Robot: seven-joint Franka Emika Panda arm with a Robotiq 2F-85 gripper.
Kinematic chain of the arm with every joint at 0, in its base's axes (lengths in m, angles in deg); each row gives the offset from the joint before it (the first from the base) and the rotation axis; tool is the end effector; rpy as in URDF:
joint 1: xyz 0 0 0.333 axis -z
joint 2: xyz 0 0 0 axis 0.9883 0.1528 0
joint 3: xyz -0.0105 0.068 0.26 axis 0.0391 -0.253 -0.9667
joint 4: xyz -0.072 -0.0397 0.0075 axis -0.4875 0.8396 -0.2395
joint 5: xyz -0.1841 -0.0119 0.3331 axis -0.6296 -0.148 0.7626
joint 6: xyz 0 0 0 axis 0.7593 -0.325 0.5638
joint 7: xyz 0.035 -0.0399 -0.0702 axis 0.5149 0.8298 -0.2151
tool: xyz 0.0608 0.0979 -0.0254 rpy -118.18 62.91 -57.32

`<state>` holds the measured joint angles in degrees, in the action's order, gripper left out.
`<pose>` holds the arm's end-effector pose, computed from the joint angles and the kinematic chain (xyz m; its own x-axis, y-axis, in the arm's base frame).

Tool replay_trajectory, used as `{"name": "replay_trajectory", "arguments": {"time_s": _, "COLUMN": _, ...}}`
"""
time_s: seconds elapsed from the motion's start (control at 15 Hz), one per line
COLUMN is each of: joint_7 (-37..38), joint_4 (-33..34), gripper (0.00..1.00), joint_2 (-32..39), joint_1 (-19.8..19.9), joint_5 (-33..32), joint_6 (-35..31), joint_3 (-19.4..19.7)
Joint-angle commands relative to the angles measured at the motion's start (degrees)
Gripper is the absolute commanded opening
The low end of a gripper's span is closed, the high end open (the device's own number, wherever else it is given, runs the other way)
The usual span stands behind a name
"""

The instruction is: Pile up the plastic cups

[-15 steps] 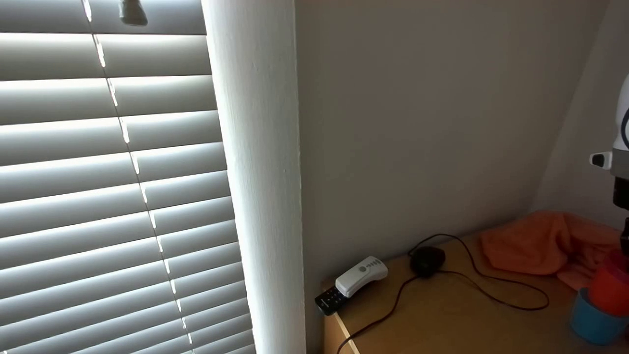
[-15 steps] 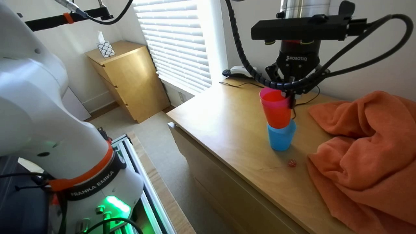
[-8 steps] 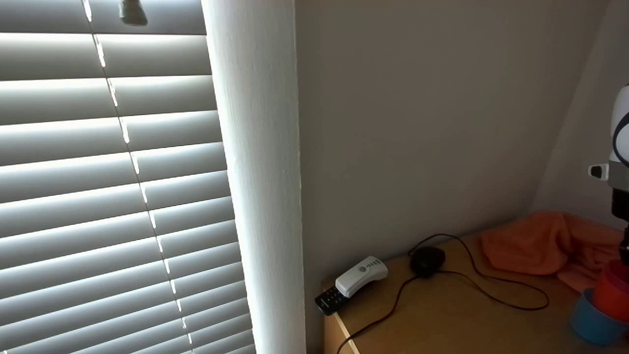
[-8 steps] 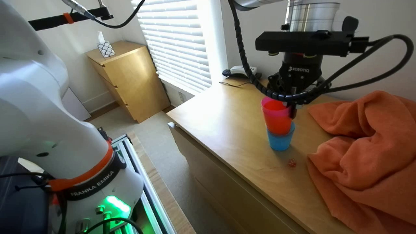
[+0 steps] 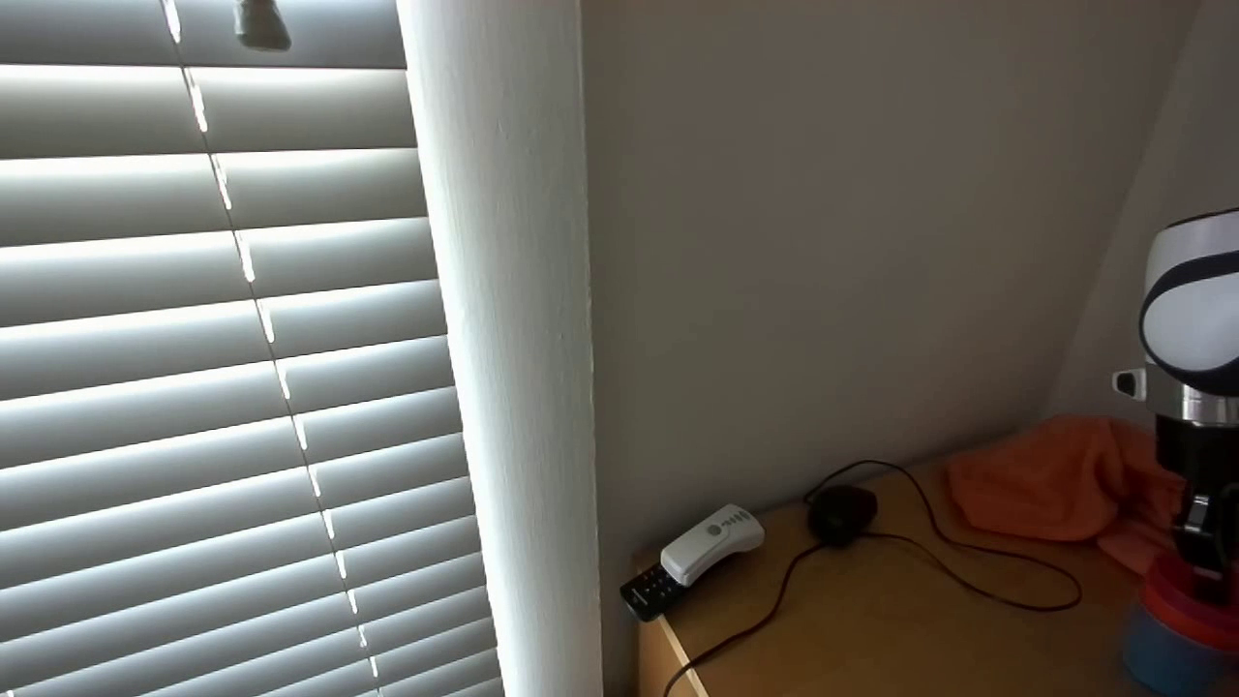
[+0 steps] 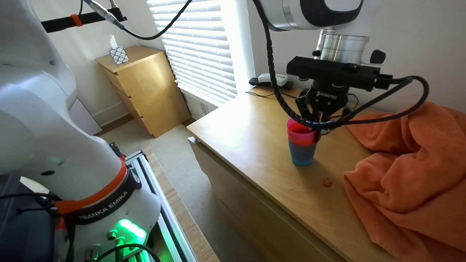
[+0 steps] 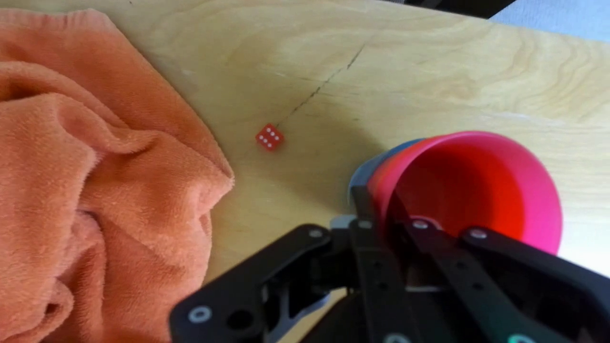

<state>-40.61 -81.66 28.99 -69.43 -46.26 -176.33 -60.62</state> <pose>0.4699 -0.1843 0.2099 0.9265 0.2365 -0.2927 0.2388 -0.9707 -0.0283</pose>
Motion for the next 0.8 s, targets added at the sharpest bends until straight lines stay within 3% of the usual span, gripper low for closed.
{"name": "replay_trajectory", "arguments": {"time_s": 0.0, "joint_7": -1.77, "joint_4": 2.09, "gripper": 0.02, "joint_2": 2.11, "joint_1": 0.32, "joint_5": 3.33, "joint_6": 1.26, "joint_3": -2.41}}
{"name": "replay_trajectory", "arguments": {"time_s": 0.2, "joint_7": -2.16, "joint_4": 2.93, "gripper": 0.02, "joint_2": 2.38, "joint_1": -0.24, "joint_5": 4.06, "joint_6": 1.67, "joint_3": -4.0}}
{"name": "replay_trajectory", "arguments": {"time_s": 0.27, "joint_7": -2.43, "joint_4": 3.03, "gripper": 0.07, "joint_2": 2.42, "joint_1": -0.34, "joint_5": 4.29, "joint_6": 1.7, "joint_3": -4.51}}
{"name": "replay_trajectory", "arguments": {"time_s": 0.33, "joint_7": -2.46, "joint_4": 3.14, "gripper": 0.32, "joint_2": 2.47, "joint_1": -0.47, "joint_5": 4.42, "joint_6": 1.73, "joint_3": -4.93}}
{"name": "replay_trajectory", "arguments": {"time_s": 0.47, "joint_7": -2.33, "joint_4": 3.14, "gripper": 0.39, "joint_2": 2.14, "joint_1": -0.74, "joint_5": 4.5, "joint_6": 2.03, "joint_3": -5.59}}
{"name": "replay_trajectory", "arguments": {"time_s": 0.73, "joint_7": -2.02, "joint_4": 2.83, "gripper": 0.69, "joint_2": 1.11, "joint_1": -0.98, "joint_5": 4.33, "joint_6": 2.35, "joint_3": -6.27}}
